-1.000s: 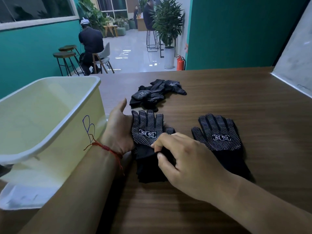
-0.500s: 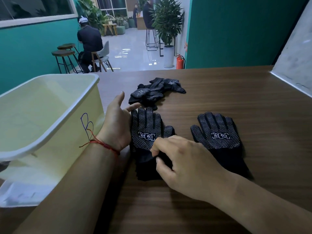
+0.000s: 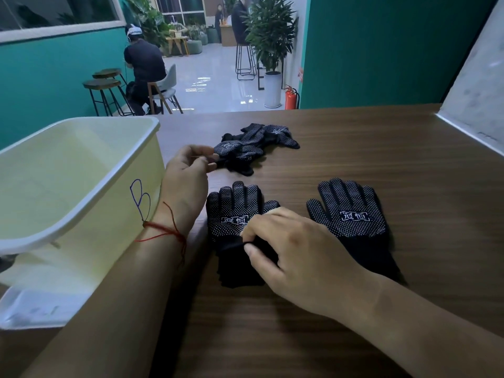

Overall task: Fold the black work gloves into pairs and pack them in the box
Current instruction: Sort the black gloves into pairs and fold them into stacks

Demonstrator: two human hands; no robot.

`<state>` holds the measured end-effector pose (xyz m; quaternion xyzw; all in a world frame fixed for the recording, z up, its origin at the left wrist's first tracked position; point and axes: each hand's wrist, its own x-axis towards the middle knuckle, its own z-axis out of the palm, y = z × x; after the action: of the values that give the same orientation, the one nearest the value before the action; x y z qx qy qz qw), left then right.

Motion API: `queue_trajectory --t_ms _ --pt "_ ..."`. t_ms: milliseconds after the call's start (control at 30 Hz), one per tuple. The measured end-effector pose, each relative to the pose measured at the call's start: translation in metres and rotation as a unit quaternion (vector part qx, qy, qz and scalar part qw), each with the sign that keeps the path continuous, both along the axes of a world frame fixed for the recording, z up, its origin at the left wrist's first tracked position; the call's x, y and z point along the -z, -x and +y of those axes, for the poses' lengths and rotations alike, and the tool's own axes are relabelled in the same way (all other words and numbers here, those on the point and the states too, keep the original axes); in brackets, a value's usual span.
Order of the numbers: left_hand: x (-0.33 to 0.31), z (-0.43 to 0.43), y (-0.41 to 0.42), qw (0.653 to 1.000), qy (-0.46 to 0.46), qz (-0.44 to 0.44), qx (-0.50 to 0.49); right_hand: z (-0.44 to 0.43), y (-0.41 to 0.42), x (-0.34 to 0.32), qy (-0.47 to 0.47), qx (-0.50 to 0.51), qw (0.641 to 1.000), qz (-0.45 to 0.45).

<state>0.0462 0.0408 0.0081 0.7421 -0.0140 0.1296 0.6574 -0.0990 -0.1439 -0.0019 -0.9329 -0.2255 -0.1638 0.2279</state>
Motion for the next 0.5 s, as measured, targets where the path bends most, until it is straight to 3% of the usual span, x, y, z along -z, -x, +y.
queue_trajectory --t_ms 100,233,500 --pt "0.004 -0.009 0.005 0.993 -0.097 -0.010 0.063 0.001 0.000 0.000 -0.005 -0.002 1.000 -0.011" --pt "0.017 -0.012 0.012 0.944 -0.316 -0.043 0.086 0.001 0.001 -0.001 -0.006 0.002 1.000 -0.024" --pt "0.024 -0.013 0.014 0.902 -0.407 -0.024 0.140 0.001 0.002 0.000 0.027 -0.010 0.999 -0.022"
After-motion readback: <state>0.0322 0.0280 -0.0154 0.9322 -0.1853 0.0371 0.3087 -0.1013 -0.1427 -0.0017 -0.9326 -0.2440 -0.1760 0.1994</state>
